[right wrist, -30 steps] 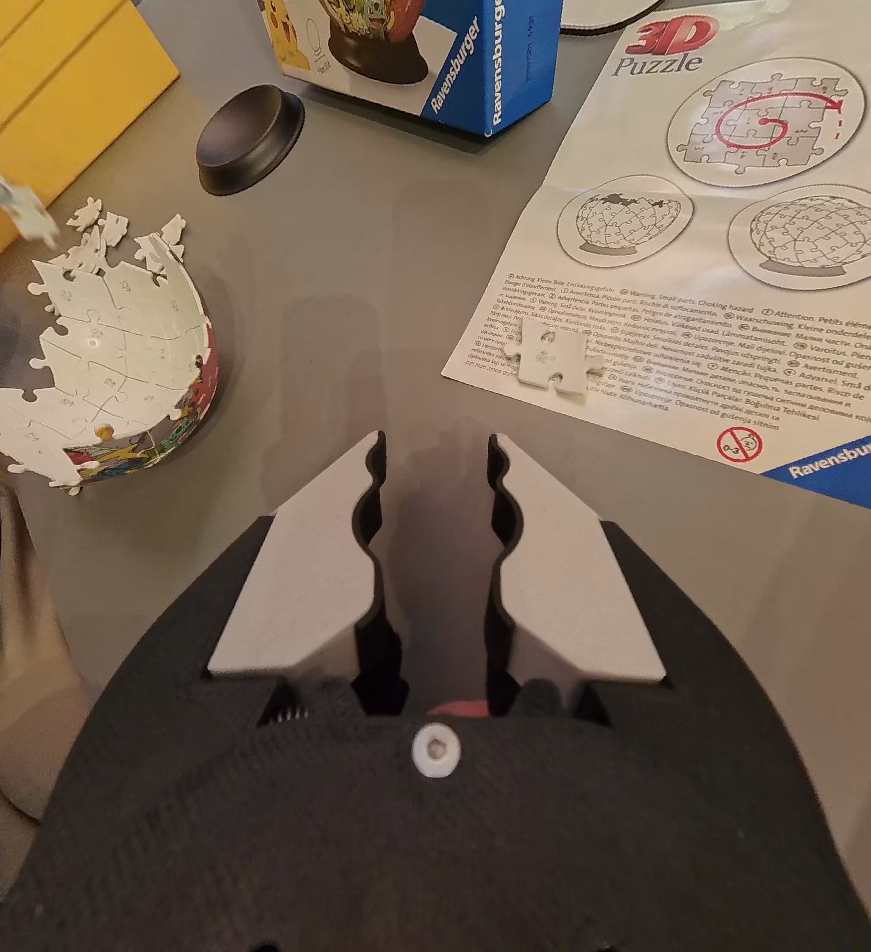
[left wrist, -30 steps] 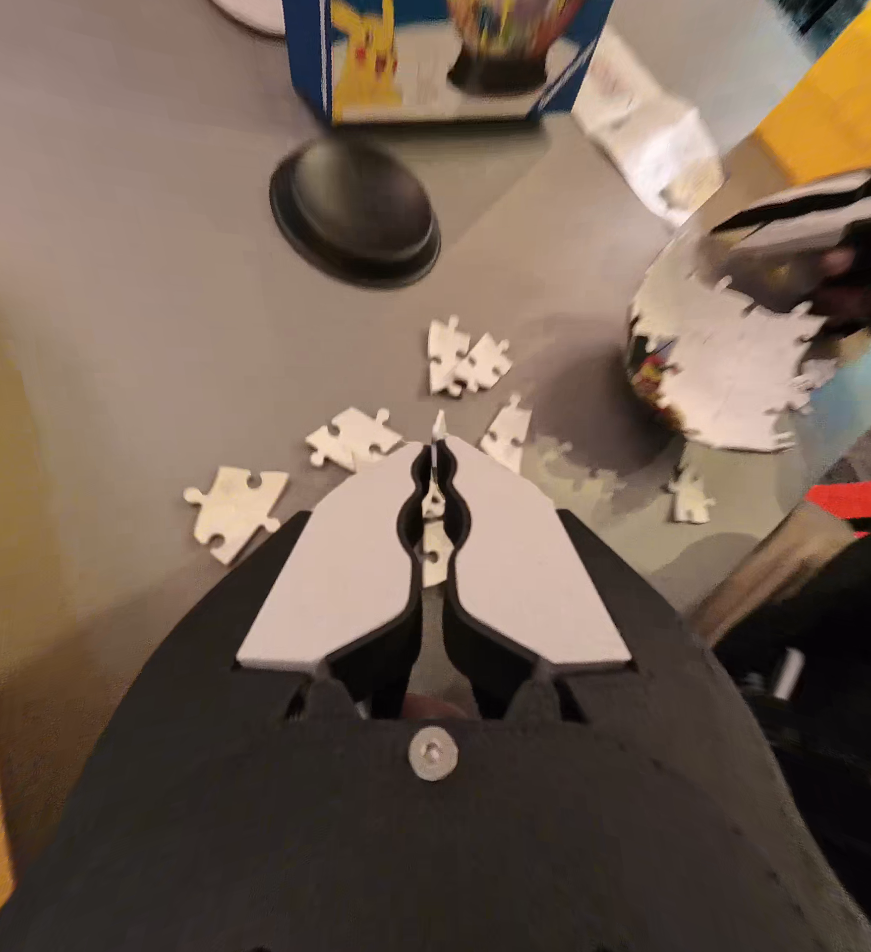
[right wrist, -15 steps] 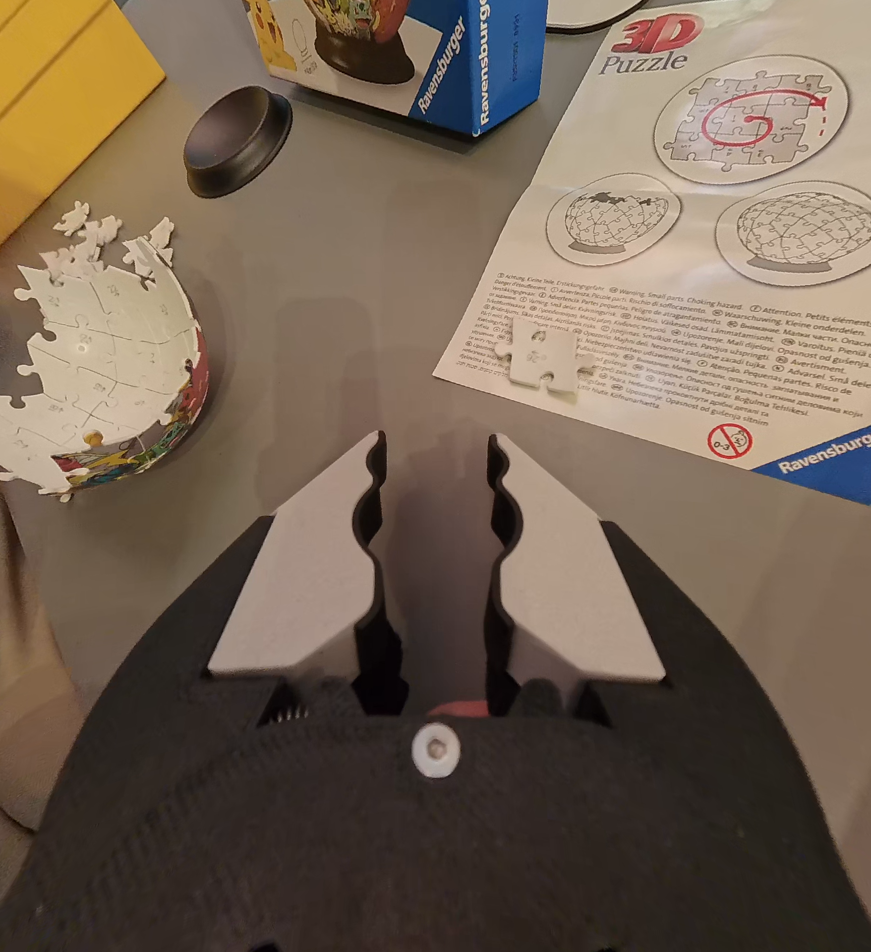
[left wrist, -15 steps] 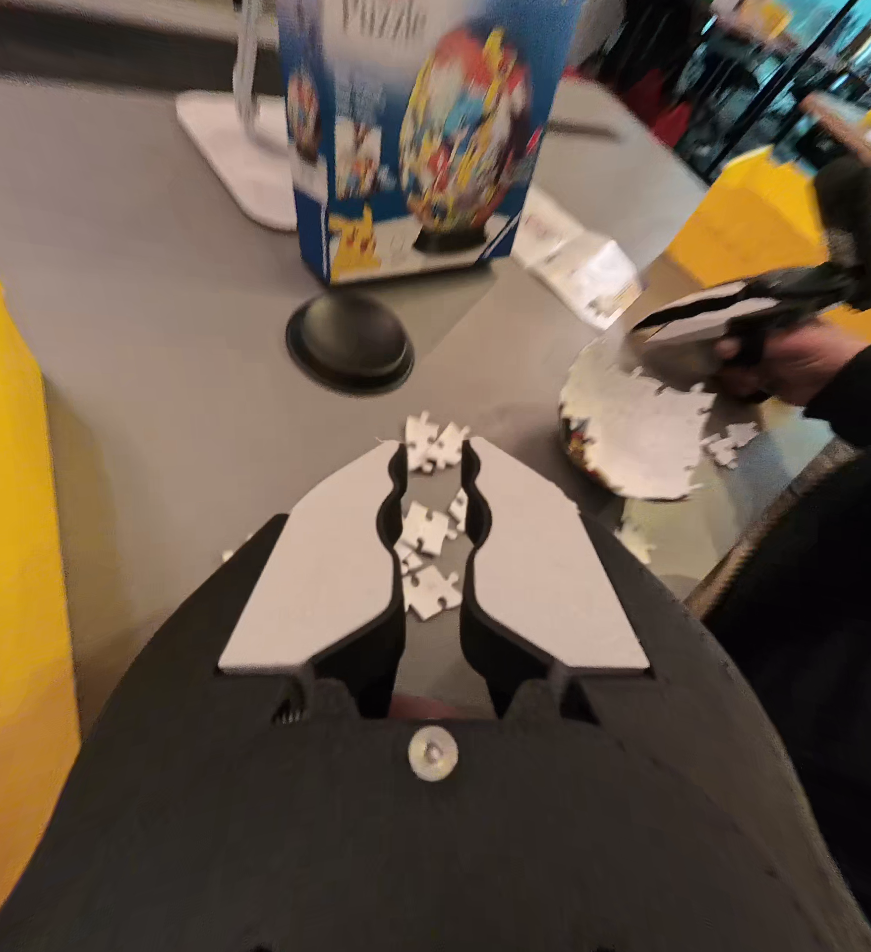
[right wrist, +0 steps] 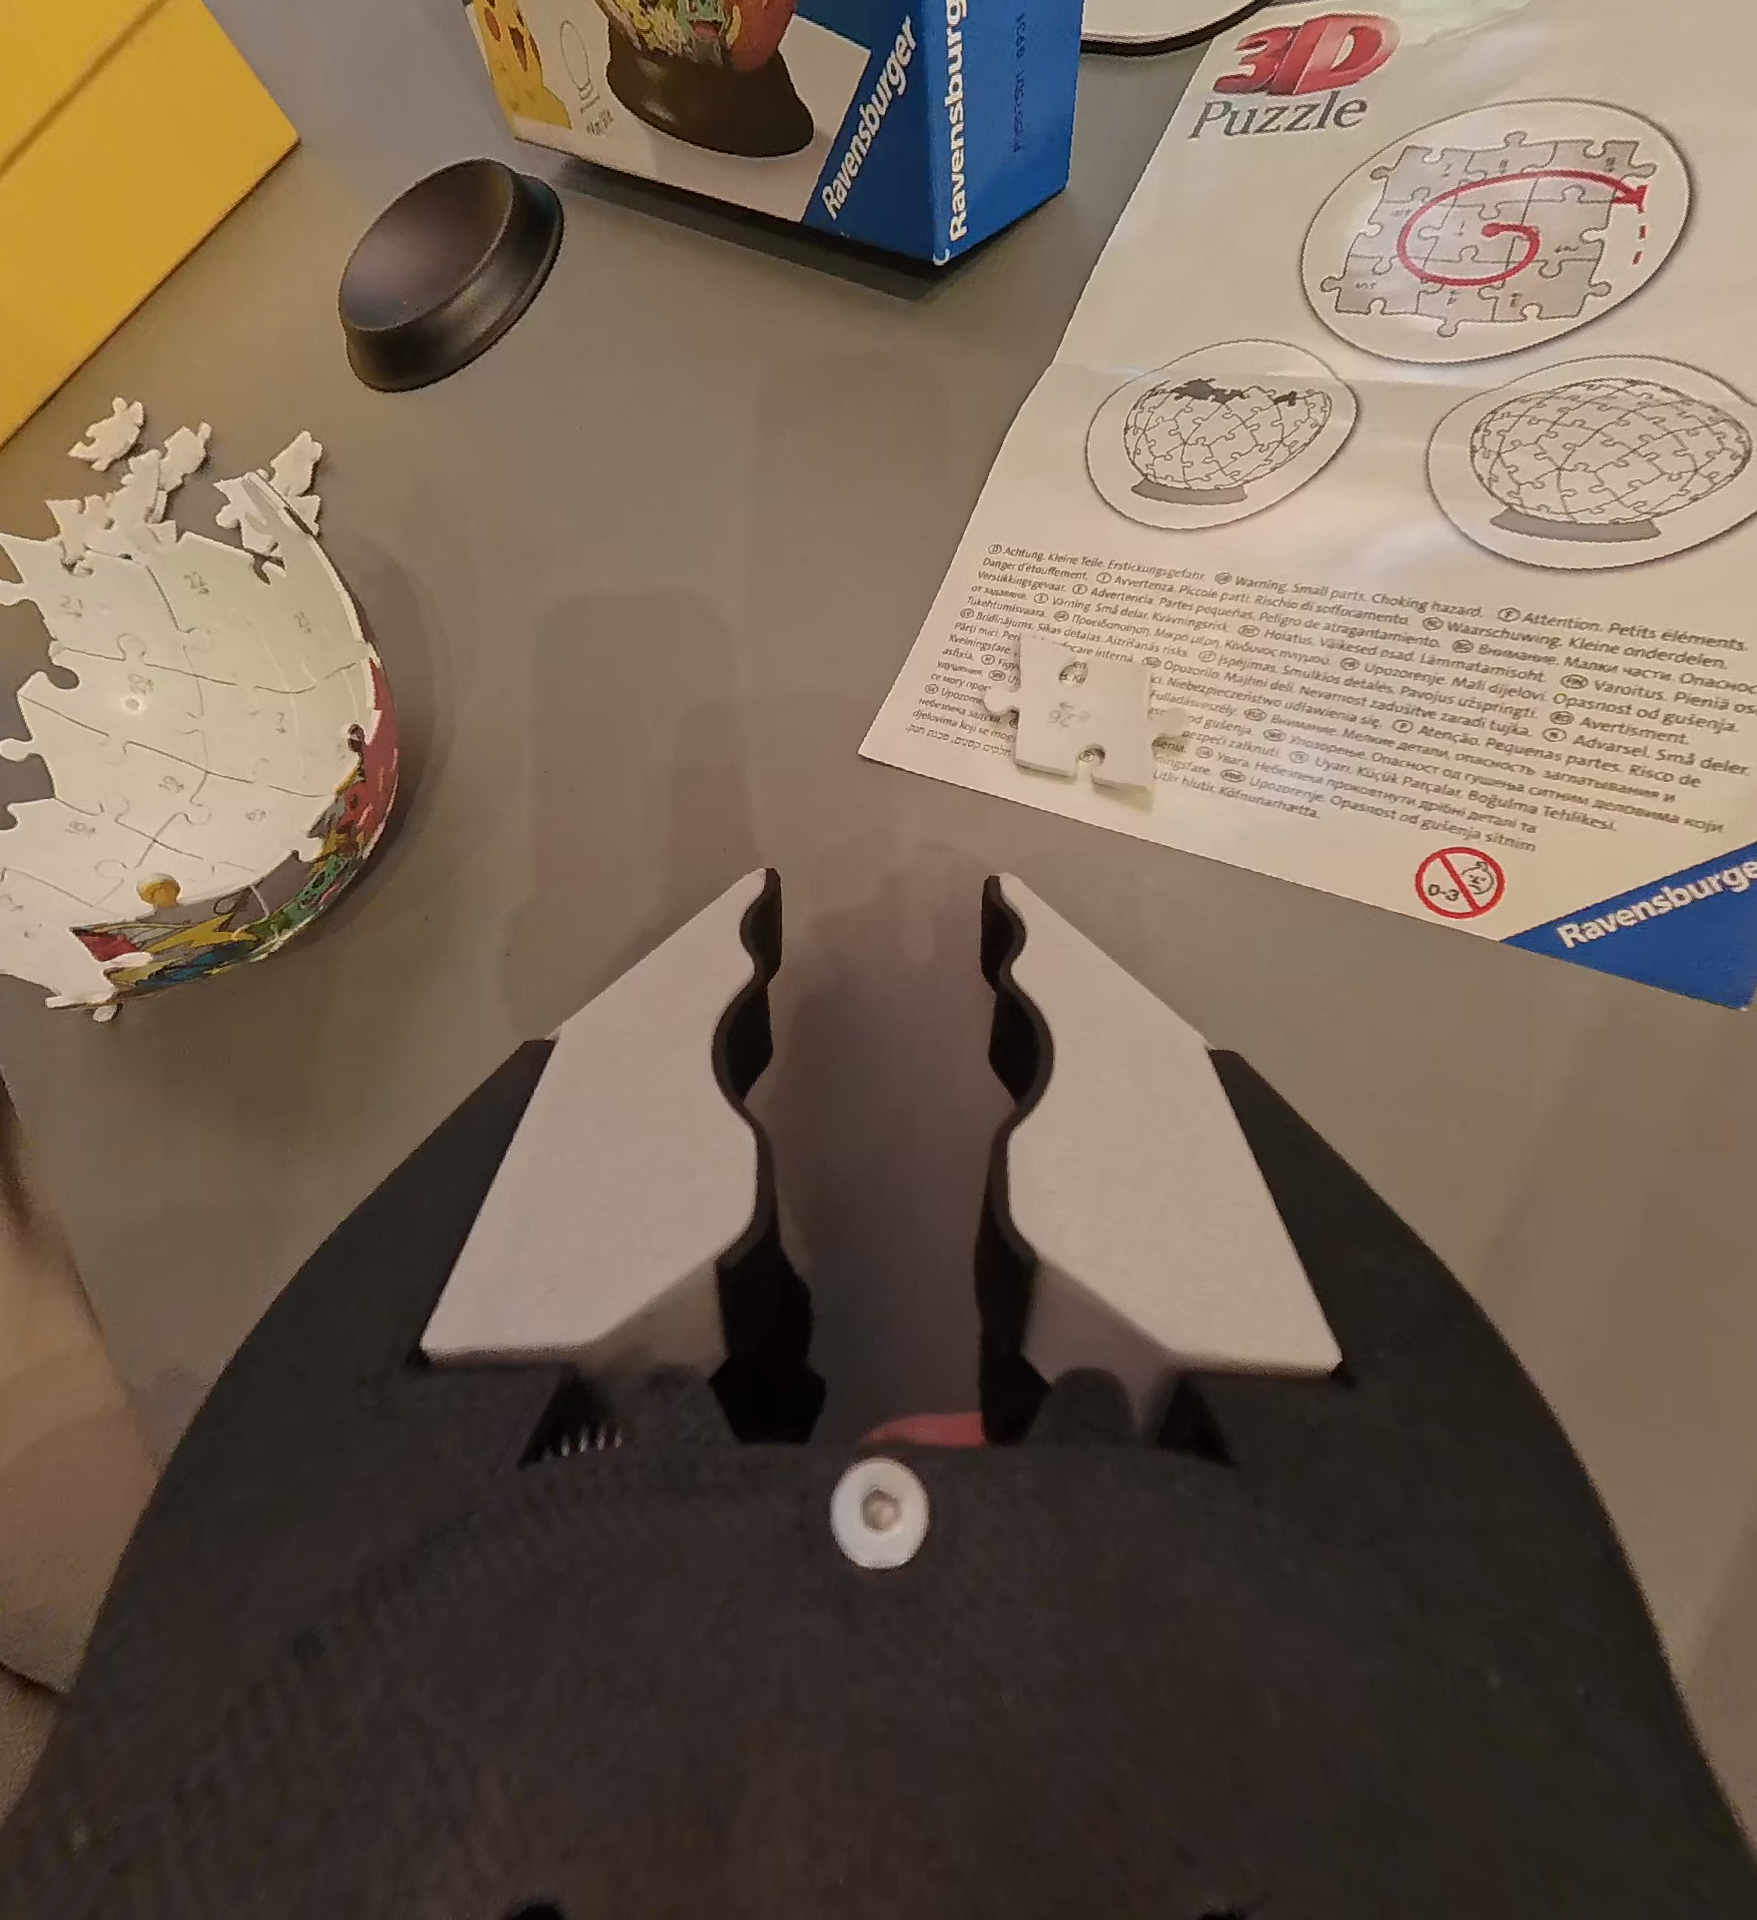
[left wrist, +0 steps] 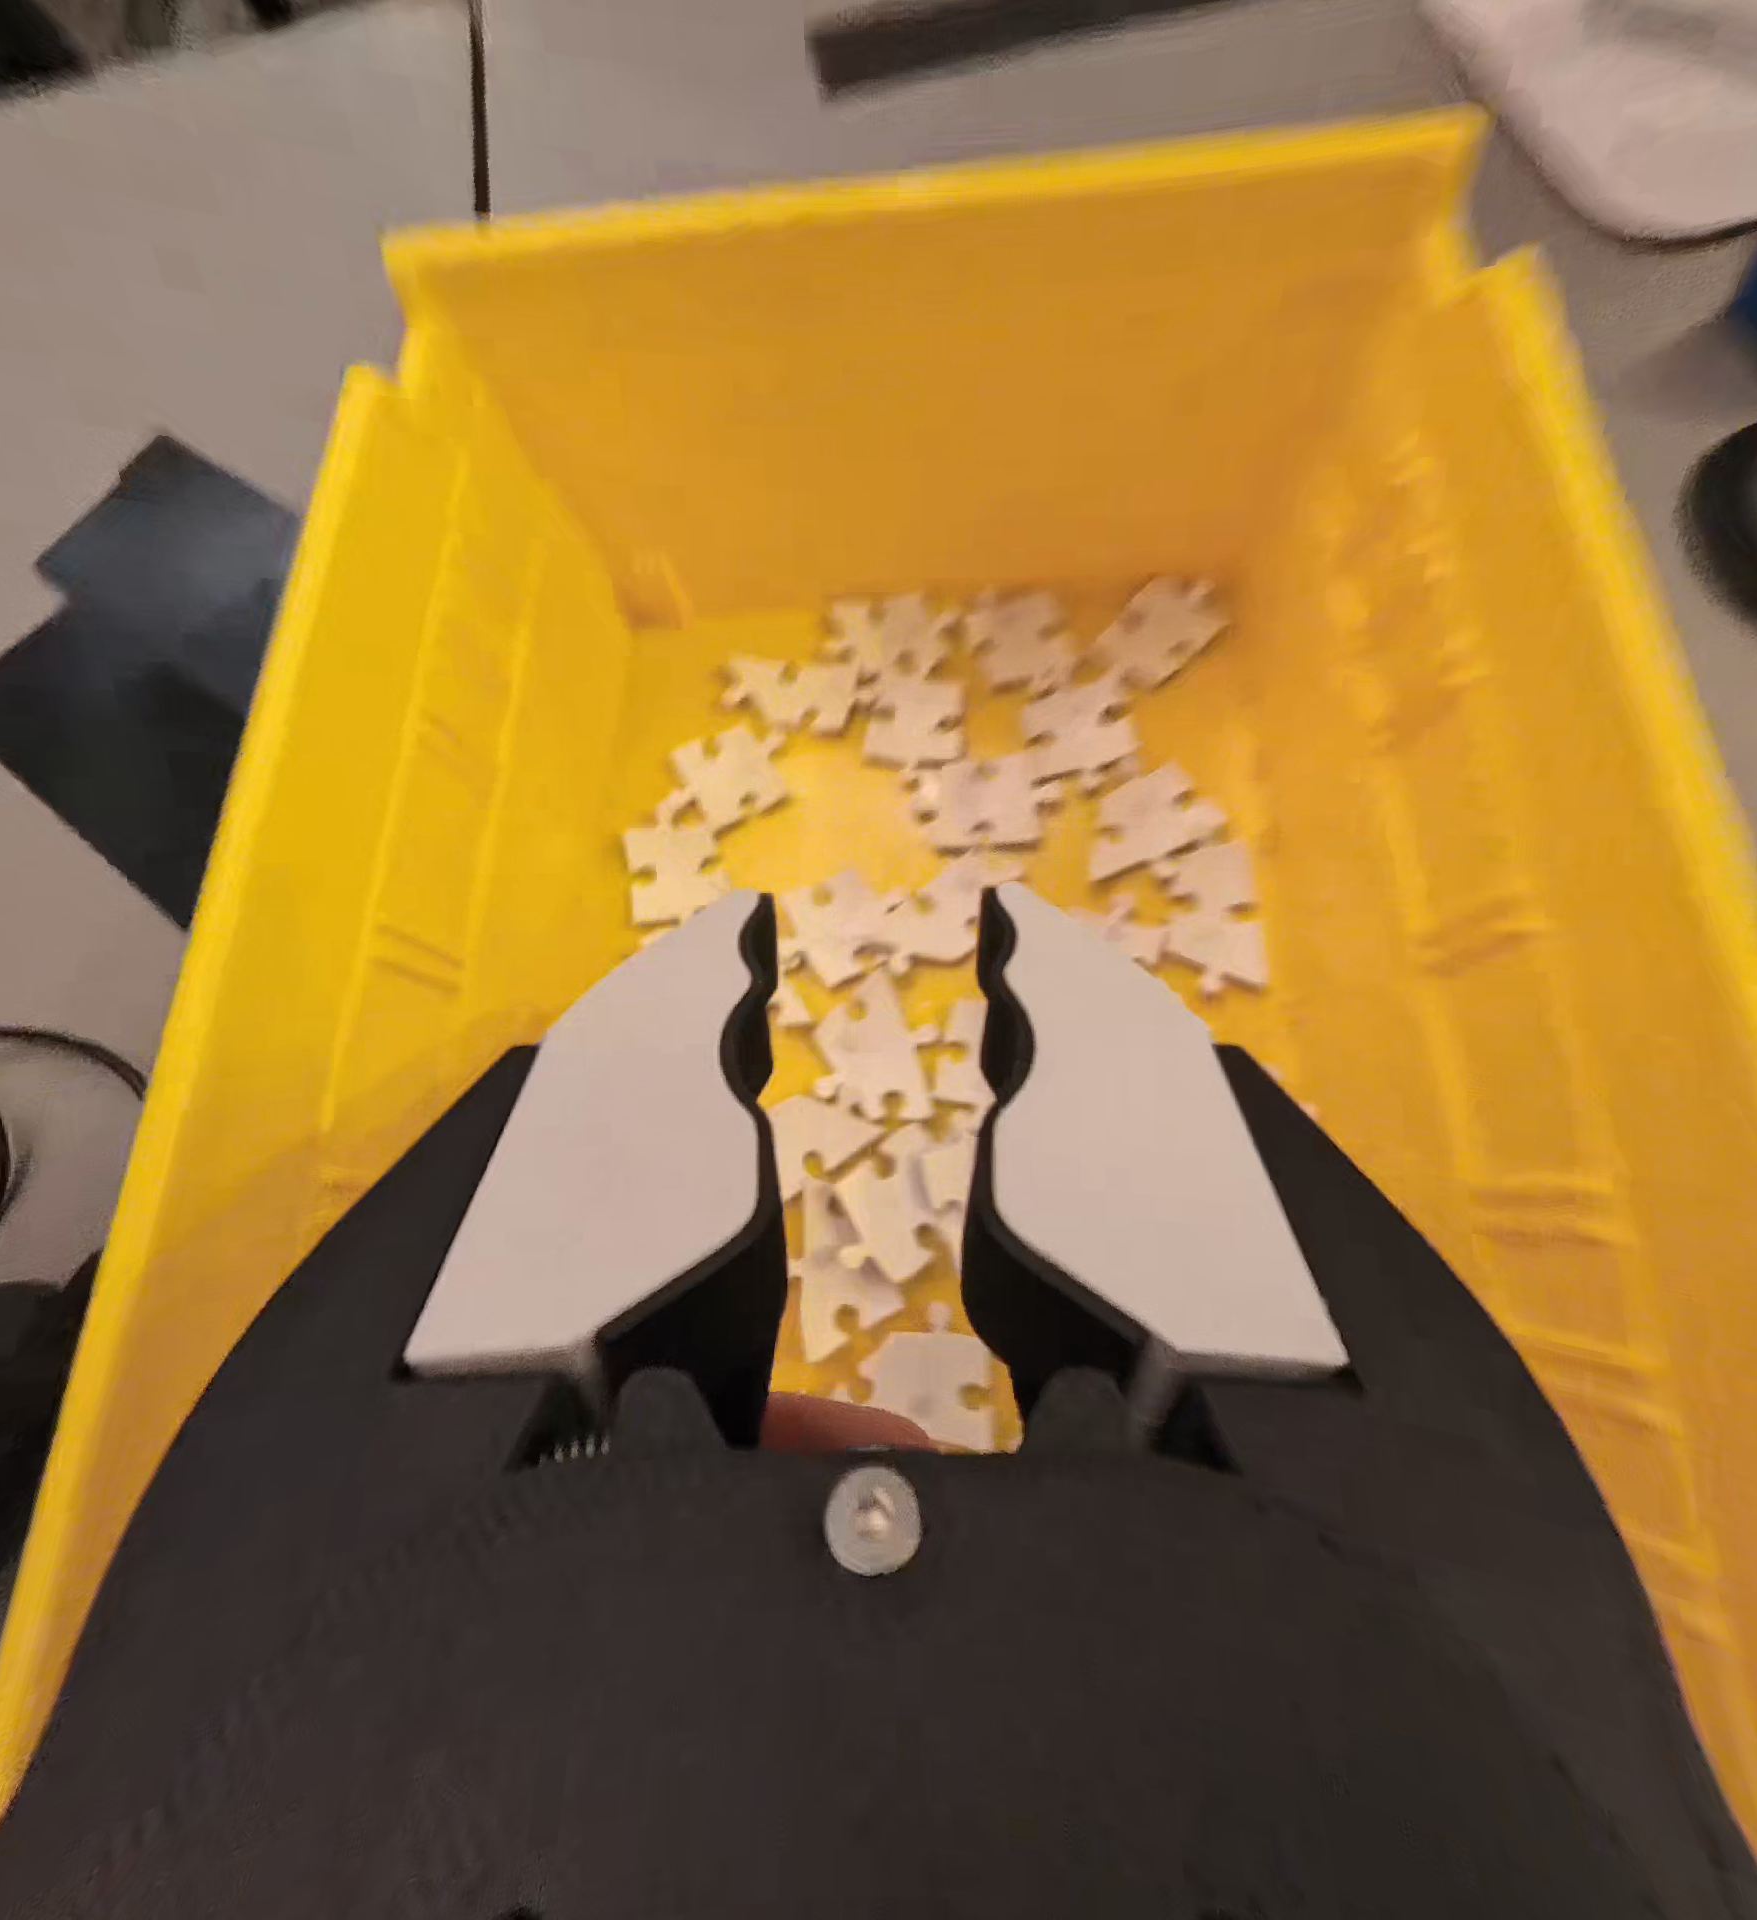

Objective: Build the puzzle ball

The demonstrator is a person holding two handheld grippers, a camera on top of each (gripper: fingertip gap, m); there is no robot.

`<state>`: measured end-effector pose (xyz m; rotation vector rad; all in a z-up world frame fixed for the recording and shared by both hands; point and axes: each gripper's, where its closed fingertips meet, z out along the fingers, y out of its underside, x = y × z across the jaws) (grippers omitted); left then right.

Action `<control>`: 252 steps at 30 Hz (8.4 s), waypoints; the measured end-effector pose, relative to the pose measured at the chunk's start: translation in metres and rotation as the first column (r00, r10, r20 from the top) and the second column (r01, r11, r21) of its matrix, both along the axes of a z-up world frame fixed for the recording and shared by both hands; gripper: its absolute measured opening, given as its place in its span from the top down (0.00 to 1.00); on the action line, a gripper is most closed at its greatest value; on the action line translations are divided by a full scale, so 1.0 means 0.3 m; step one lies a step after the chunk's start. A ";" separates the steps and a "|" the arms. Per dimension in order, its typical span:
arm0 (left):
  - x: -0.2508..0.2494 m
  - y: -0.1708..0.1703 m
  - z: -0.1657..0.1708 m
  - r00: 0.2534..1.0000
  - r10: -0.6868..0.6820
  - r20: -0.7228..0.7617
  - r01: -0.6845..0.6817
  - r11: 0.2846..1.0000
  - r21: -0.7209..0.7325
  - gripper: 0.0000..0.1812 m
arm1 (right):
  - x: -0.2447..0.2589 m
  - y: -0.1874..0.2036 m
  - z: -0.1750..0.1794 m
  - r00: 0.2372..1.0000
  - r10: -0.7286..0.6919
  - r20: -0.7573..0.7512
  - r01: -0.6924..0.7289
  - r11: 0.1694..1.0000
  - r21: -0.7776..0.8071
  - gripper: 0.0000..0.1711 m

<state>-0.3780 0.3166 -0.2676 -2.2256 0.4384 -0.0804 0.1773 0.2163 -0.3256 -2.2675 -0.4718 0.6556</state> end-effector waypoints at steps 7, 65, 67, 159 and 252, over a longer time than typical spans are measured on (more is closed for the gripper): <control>-0.053 0.067 -0.126 0.996 0.064 -0.063 -0.076 0.974 -0.215 0.81 | 0.002 0.002 0.000 1.000 -0.005 -0.002 0.005 1.000 -0.002 0.79; -0.074 0.072 -0.133 0.966 -0.035 -0.258 -0.031 0.969 -0.246 0.85 | -0.007 -0.007 0.021 0.998 0.025 -0.054 -0.024 1.000 0.014 0.78; -0.099 0.051 -0.123 0.965 -0.017 -0.262 -0.050 0.967 -0.249 0.86 | -0.006 -0.007 0.023 0.998 0.025 -0.058 -0.024 1.000 0.014 0.78; -0.212 -0.067 -0.163 0.903 -0.219 -0.370 0.035 0.895 -0.444 0.80 | 0.004 0.002 0.017 0.998 -0.002 -0.056 0.002 1.000 0.001 0.79; -0.159 -0.099 -0.171 0.837 -0.349 -0.422 0.175 0.901 -0.397 0.95 | -0.001 -0.004 0.026 0.997 0.014 -0.073 -0.013 1.000 0.011 0.79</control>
